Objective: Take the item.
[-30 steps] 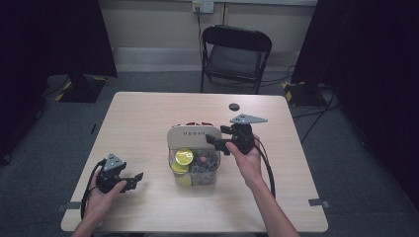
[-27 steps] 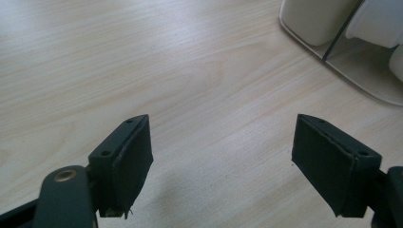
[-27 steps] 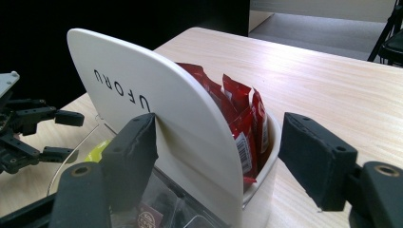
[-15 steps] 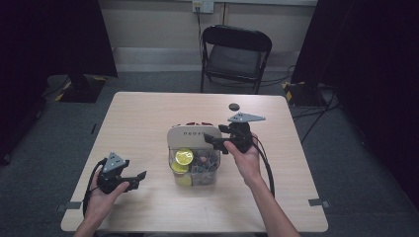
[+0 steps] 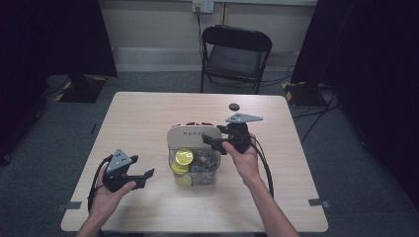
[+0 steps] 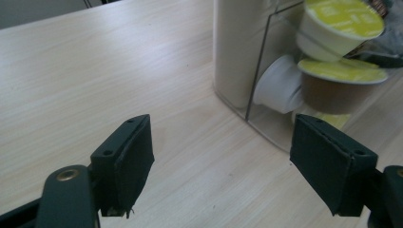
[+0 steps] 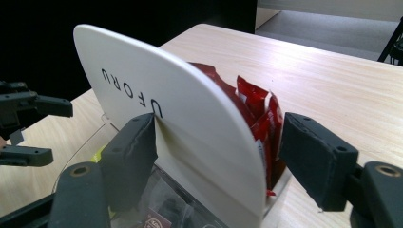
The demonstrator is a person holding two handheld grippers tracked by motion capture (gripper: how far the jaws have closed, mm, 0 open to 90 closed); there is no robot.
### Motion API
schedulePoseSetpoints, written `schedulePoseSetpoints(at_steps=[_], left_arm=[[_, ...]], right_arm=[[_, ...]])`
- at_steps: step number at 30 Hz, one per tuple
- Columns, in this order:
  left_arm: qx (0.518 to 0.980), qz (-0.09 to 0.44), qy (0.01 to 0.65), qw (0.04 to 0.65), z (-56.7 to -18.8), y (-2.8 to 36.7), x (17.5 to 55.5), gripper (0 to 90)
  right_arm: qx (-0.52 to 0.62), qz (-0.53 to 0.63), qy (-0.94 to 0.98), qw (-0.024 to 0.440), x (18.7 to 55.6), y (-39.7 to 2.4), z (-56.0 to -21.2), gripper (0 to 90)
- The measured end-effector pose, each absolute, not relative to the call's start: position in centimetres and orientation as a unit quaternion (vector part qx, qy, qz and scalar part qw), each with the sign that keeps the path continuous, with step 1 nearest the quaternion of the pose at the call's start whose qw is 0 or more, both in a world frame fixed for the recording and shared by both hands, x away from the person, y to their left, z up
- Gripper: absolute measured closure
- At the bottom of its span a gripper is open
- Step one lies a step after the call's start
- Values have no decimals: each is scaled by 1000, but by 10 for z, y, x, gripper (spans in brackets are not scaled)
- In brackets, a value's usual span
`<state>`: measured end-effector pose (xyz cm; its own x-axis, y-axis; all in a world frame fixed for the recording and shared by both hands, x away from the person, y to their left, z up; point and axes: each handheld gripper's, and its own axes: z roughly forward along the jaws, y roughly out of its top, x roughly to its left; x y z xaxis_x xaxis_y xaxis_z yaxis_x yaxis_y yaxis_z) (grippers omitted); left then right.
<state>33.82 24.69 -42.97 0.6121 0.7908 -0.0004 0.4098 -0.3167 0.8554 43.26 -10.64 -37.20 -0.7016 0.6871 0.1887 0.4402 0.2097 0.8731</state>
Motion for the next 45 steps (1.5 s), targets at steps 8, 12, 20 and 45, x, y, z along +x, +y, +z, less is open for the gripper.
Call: schedulePoseSetpoints(at_steps=[8,12,20,45], left_arm=[[780,223,355,465,-412,229,339,214],[773,206,357,482,-404,222,343,216],[771,201,345,496,-395,204,350,241],[801,161,310,486,-407,163,370,309]], right_arm=[[364,513,768,116,434,-103,-372,277],[363,513,769,118,434,-102,-370,281],[361,513,770,118,434,-104,-369,278],[361,511,771,120,434,-106,-369,272]])
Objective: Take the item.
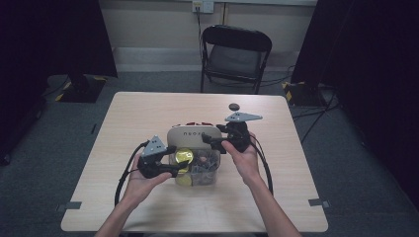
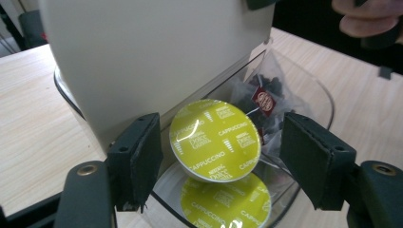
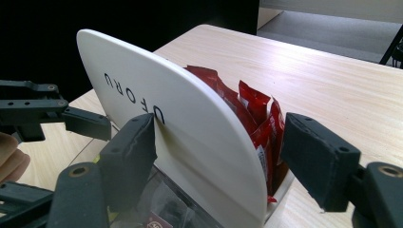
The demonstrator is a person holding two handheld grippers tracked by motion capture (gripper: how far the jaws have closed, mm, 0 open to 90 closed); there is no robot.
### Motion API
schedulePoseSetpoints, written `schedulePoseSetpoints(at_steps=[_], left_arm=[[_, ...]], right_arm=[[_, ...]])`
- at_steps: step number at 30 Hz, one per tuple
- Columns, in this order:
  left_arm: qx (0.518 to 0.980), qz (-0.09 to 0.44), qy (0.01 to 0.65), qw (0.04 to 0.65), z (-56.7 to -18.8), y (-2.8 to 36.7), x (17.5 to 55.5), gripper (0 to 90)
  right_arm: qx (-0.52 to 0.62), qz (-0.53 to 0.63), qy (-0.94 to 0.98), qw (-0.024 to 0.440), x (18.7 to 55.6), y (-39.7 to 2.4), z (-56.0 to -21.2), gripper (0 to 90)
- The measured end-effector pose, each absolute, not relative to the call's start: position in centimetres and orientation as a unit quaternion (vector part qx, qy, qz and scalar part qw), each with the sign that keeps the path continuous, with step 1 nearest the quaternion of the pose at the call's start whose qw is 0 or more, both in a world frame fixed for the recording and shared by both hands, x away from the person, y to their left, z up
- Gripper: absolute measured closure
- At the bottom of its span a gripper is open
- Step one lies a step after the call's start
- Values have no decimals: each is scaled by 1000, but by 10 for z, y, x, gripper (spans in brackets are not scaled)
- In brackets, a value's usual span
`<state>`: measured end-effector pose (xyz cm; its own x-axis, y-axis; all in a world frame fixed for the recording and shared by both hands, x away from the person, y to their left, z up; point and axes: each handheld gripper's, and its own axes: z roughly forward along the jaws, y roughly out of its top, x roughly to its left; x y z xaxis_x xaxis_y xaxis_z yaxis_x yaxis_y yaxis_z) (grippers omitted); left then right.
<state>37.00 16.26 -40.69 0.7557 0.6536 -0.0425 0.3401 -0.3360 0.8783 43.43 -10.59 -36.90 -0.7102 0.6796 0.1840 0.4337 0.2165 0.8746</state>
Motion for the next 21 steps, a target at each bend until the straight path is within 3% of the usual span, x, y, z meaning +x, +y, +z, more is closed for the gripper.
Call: schedulePoseSetpoints(at_steps=[21], left_arm=[[808,159,302,479,-420,152,374,340]], right_arm=[[365,507,771,124,433,-112,-369,270]])
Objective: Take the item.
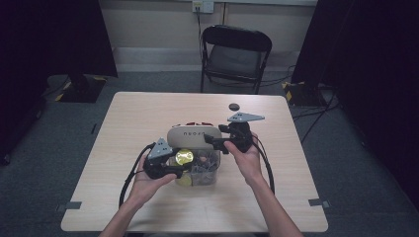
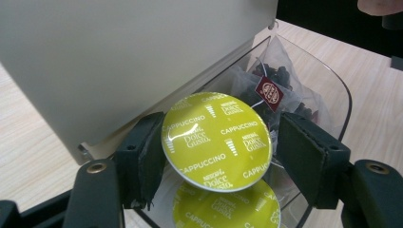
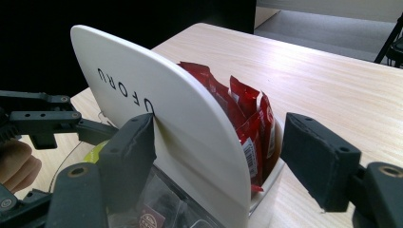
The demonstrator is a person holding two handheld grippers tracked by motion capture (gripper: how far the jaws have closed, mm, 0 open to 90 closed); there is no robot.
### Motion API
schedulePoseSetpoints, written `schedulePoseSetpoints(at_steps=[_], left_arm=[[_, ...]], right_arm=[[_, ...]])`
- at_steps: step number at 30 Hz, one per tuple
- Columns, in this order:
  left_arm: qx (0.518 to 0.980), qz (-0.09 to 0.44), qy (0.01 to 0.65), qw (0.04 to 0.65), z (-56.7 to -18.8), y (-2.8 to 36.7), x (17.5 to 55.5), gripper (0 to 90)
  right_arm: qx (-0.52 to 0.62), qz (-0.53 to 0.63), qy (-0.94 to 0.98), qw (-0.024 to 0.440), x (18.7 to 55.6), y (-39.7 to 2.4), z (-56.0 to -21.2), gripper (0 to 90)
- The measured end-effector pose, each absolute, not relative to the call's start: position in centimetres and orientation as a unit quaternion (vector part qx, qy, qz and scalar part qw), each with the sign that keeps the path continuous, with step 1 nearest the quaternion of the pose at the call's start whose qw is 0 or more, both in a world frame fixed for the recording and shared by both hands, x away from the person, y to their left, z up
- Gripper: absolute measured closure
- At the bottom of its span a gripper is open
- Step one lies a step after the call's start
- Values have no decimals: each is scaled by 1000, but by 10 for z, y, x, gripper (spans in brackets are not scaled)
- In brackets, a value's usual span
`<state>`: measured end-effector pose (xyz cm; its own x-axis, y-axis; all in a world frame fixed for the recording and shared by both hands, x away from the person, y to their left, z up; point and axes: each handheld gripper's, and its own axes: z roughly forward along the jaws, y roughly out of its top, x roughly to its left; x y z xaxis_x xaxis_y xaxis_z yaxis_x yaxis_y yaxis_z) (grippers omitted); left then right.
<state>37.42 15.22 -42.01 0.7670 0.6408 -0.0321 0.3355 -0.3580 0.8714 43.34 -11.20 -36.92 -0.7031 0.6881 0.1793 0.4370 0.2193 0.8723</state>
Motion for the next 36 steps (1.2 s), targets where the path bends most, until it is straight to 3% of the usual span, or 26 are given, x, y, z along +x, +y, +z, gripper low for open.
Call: schedulePoseSetpoints(at_steps=[29,36], left_arm=[[811,150,296,482,-424,154,375,380],[807,127,303,491,-423,156,377,381]], right_arm=[[364,514,768,114,434,-108,-375,273],[361,515,769,113,434,-105,-374,275]])
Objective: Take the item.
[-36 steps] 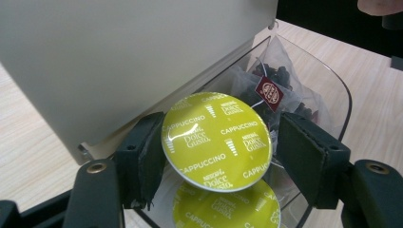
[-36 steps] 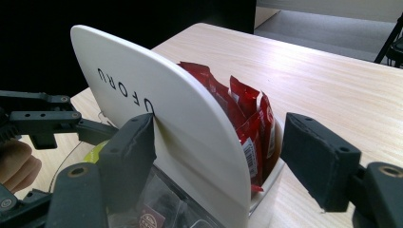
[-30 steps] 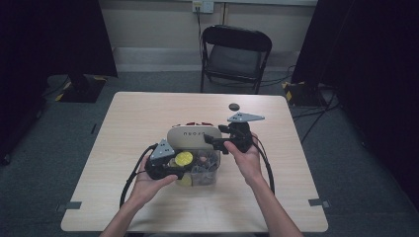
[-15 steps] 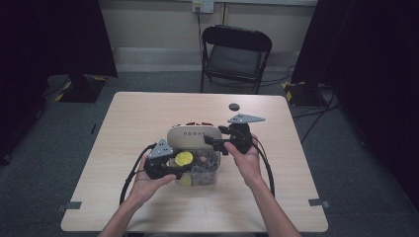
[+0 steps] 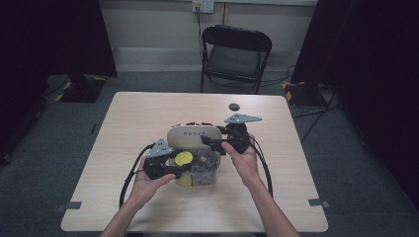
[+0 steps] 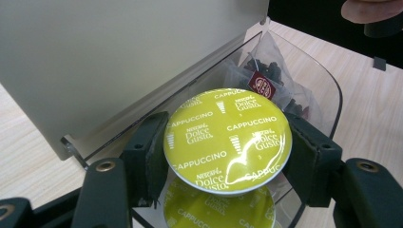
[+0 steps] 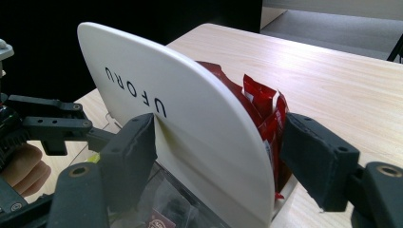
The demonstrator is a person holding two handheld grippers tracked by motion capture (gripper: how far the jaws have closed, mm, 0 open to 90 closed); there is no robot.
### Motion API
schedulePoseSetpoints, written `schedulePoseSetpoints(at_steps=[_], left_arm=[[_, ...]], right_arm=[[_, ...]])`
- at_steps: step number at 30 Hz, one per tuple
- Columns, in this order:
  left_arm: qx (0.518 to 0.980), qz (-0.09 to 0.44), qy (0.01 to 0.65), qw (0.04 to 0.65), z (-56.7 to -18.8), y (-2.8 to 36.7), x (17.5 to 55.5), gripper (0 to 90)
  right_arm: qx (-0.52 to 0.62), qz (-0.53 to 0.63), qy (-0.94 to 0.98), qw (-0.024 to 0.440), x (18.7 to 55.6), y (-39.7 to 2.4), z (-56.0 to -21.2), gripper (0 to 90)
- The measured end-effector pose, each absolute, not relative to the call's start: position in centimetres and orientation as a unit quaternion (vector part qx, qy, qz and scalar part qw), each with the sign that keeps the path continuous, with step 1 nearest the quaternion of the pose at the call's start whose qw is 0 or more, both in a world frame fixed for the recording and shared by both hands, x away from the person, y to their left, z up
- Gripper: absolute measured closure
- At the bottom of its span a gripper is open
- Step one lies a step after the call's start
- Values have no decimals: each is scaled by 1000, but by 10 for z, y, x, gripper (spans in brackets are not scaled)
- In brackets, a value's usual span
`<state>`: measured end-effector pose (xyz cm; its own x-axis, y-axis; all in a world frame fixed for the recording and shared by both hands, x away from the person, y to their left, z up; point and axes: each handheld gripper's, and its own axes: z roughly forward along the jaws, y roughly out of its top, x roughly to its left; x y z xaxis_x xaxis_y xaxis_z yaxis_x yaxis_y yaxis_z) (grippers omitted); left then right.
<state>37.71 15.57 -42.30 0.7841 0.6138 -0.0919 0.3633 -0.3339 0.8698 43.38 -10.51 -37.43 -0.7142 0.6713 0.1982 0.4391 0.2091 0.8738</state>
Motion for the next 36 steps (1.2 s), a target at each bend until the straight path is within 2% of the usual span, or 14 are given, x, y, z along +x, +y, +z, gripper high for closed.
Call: schedulePoseSetpoints(at_steps=[15,36], left_arm=[[798,119,292,514,-413,155,374,382],[778,111,287,548,-399,182,365,382]], right_arm=[[361,514,770,115,435,-108,-371,271],[360,513,771,115,436,-108,-370,272]])
